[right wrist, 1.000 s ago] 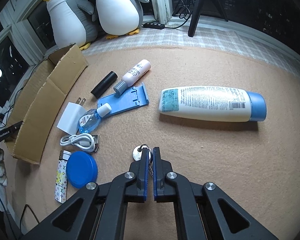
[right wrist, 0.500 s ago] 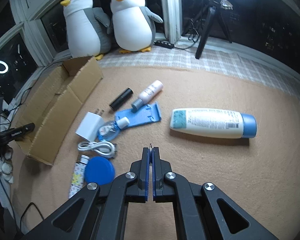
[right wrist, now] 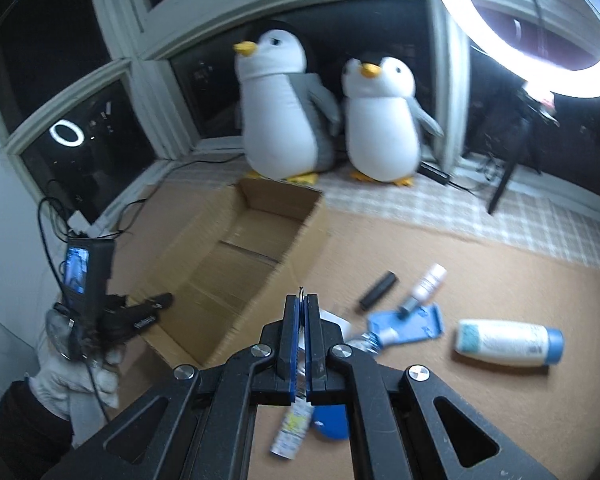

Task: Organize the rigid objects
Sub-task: 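Carry the keys with the right gripper into the box and release, then move the open right gripper back to the blue round tin, then grasp the blue round tin with the right gripper, then carry the blue tin into the box and open the right gripper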

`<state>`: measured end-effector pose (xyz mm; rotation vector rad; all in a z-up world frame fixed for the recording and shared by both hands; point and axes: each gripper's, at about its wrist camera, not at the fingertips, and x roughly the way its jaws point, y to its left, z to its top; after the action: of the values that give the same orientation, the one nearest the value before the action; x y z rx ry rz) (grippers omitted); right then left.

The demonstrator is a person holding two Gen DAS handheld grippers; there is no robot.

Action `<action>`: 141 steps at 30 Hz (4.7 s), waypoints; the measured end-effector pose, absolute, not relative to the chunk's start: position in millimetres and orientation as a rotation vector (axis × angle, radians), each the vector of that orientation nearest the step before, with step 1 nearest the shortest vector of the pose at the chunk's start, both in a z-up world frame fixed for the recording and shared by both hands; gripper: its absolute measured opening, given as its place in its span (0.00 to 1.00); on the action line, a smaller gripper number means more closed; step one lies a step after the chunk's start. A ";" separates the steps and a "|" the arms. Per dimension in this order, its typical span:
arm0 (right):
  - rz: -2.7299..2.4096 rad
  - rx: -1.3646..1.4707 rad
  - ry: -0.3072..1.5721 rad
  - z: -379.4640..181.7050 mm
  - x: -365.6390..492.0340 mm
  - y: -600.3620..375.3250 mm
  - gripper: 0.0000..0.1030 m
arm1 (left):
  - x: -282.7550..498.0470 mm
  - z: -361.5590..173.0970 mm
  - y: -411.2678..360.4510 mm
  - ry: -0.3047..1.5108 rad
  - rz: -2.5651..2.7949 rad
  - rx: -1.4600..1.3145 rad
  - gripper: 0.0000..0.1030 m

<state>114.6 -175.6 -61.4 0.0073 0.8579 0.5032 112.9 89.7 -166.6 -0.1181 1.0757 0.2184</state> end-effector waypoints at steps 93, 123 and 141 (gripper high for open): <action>0.409 -0.233 1.144 -182.0 96.0 -182.3 0.45 | 111.9 -167.1 86.1 1.075 0.233 -0.100 0.17; 0.427 -0.119 0.999 -117.0 101.9 -186.1 0.45 | 111.5 -167.4 86.3 1.074 0.232 -0.102 0.17; 0.594 -0.110 0.920 -96.8 130.3 -80.6 0.45 | 112.7 -168.1 85.5 1.069 0.224 -0.115 0.17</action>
<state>130.3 -80.6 -96.8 -0.1099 0.9200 0.5940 112.7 85.5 -168.1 -0.1152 1.0692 0.2243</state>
